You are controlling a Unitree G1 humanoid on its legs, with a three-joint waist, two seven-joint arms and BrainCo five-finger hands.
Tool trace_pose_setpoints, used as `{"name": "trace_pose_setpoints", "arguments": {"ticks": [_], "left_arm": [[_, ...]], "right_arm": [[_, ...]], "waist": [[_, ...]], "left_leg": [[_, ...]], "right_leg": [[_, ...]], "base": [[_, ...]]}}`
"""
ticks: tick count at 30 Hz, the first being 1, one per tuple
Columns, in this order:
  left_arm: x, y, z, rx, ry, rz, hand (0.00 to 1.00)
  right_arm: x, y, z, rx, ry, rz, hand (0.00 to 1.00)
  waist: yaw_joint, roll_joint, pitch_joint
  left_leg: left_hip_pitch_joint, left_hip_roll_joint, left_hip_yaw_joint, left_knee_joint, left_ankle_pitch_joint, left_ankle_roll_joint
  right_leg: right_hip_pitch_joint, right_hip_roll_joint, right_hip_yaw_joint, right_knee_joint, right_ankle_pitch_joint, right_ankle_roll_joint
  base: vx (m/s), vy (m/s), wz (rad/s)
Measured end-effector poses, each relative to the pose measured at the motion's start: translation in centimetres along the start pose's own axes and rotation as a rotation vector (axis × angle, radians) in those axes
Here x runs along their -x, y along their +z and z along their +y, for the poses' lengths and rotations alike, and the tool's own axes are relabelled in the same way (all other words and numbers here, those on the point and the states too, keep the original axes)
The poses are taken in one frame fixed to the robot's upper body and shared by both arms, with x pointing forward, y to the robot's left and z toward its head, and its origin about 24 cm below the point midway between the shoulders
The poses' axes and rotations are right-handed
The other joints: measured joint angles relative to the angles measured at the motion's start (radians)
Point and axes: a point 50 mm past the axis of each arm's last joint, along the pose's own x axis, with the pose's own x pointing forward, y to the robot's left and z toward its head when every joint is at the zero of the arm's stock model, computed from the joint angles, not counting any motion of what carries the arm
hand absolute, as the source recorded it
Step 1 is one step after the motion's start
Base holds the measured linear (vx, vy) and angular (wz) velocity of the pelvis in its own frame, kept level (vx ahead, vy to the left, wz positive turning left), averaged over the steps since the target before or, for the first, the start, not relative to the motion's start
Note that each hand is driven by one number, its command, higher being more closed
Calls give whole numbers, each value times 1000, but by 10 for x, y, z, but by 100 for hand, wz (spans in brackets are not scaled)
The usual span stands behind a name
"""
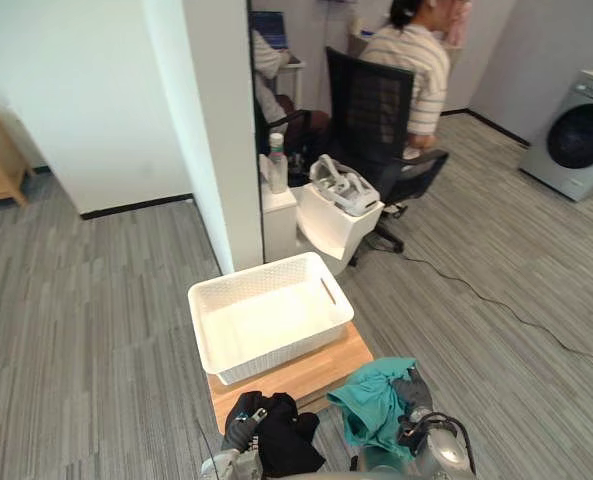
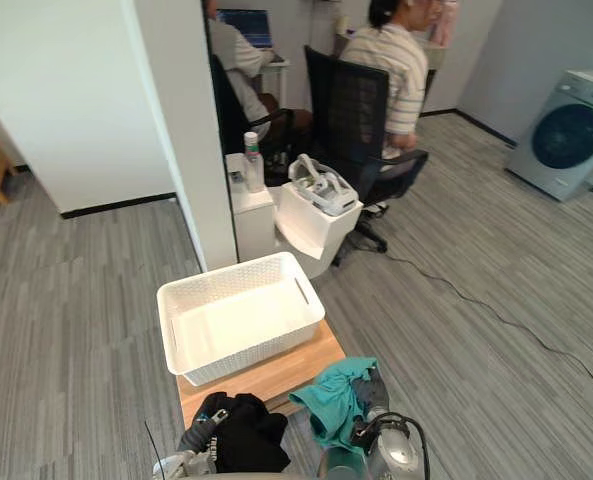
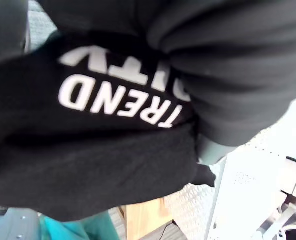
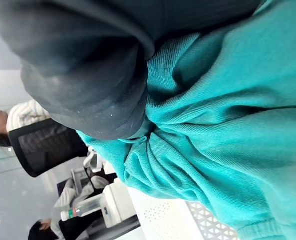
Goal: Tidy the bed and pick cloth on bed and put in laundry
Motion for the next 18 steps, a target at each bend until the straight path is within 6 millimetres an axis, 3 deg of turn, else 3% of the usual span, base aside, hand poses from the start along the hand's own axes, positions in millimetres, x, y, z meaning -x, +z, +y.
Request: {"name": "trace_pose_setpoints", "arguments": {"ticks": [1, 3, 6, 8, 10, 11, 14, 18], "left_arm": [[0, -1, -4, 10, -6, 5, 100], [-1, -6, -21, 53, -40, 10, 100], [2, -19, -47, 128, -92, 39, 100], [5, -24, -53, 141, -110, 50, 100], [6, -24, -50, 141, -104, 51, 100], [6, -24, -48, 142, -101, 51, 100], [5, -22, -43, 115, -99, 50, 100], [4, -18, -32, 75, -80, 58, 100]], "right_arm": [[-2, 5, 3, 1, 14, -19, 100], [-4, 21, 6, 9, 38, -84, 100], [-7, 35, 2, 37, 45, -133, 100], [-9, 49, 5, 43, 58, -187, 100], [-9, 76, 14, 87, 106, -302, 100], [-10, 83, 17, 103, 125, -331, 100], [-3, 134, 26, 281, 179, -530, 100], [1, 174, 36, 397, 227, -673, 100]], "waist": [[15, 4, -11], [18, 48, -14], [19, 79, -20], [26, 83, -31], [41, 62, -29], [41, 54, -29], [42, 45, -35], [32, 44, -36]], "left_leg": [[1, 37, 43, 14, -7, -13], [-3, 99, 100, 18, 5, -45], [28, 130, 101, -14, 32, -75], [29, 134, 100, -14, 33, -77], [11, 121, 102, -17, 32, -76], [8, 117, 102, -17, 32, -76], [9, 75, 72, -69, 65, -53], [22, 56, 28, -104, 98, -52]], "right_leg": [[18, 19, -14, -29, -12, -17], [36, 55, -50, -66, -12, -30], [76, 83, -76, -85, -11, -32], [93, 90, -75, -113, -9, -35], [95, 90, -74, -143, -12, -38], [95, 90, -75, -146, -18, -42], [98, 63, -72, -145, -47, -22], [125, 52, -57, -144, -41, -31]], "base": [[94, -216, -1], [132, -255, 13], [105, -137, 21], [63, -43, 6], [0, 0, 0], [-9, -6, 10], [9, 35, 33], [28, 54, 38]]}}
